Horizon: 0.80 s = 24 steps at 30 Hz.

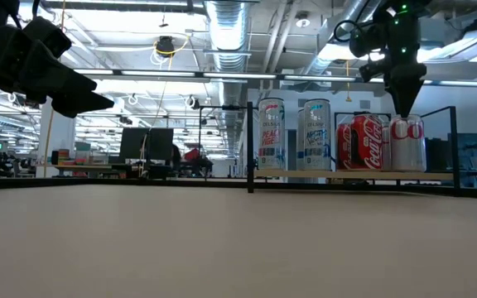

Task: Place canned beverage on shelf
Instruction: Put the silver soda can on the shelf align with the other silver soda can, then return to Home Position

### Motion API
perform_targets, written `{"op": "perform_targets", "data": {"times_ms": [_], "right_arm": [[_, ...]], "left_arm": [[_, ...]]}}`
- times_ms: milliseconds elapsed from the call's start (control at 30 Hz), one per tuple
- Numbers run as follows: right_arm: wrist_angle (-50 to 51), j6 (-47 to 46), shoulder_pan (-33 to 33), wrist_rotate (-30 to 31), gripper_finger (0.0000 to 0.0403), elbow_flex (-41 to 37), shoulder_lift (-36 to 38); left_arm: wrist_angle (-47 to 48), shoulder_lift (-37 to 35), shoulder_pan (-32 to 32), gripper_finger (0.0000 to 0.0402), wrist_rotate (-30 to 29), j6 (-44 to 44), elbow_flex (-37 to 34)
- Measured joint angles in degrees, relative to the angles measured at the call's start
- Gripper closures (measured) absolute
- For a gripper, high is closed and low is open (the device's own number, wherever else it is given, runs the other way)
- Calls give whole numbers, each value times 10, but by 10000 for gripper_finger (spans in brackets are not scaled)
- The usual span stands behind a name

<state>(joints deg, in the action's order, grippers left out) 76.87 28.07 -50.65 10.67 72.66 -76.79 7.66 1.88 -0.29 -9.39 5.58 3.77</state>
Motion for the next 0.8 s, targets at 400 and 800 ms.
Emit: {"op": "perform_targets", "data": {"times_ms": [400,800], "right_arm": [[19,-27,0,15,72,65,0],[45,-167,75,-297,81,135,57]], "left_arm": [[0,0,0,59,0,0,0],[0,0,0,59,0,0,0]]}}
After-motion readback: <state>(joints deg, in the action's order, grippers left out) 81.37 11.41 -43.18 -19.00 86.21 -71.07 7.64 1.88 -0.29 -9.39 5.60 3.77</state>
